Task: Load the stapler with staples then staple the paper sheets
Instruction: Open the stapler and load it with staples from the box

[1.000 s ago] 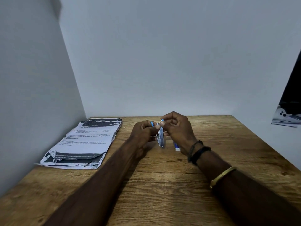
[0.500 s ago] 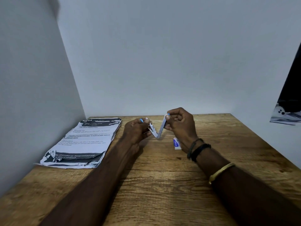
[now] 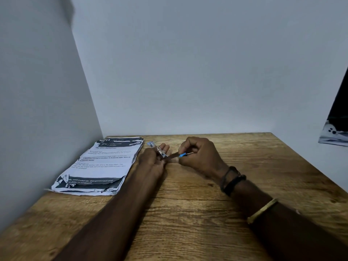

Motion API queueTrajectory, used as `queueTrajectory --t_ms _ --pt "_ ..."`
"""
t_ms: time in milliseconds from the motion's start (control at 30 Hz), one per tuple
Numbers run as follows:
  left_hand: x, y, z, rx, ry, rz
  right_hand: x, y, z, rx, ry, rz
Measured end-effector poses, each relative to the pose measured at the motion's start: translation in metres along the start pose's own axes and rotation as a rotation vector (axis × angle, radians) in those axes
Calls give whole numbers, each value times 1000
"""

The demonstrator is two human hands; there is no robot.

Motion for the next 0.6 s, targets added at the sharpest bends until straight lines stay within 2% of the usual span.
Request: queueTrajectory --t_ms 200,333,400,467,600 --pt "1 0 5 37 -36 -24 10 9 -8 244 -179 -224" --pt "2 4 6 4 11 -33 11 12 -6 198 -182 -305" --pt "2 4 6 -120 12 -80 11 10 -6 174 -169 -254" --pt "5 5 4 -286 8 -142 8 4 -2 181 -115 -115" --pt "12 10 -2 -599 58 -238 -1 -15 13 154 103 153"
Point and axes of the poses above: each hand's wrist, its own x-axis away from the middle knuckle, its own y-axis out of the palm, z = x × y, the point moved 3 cm from there along -x, towards the middle knuckle, and after that the axes turned 8 degrees about x, right-handed, at the moved point
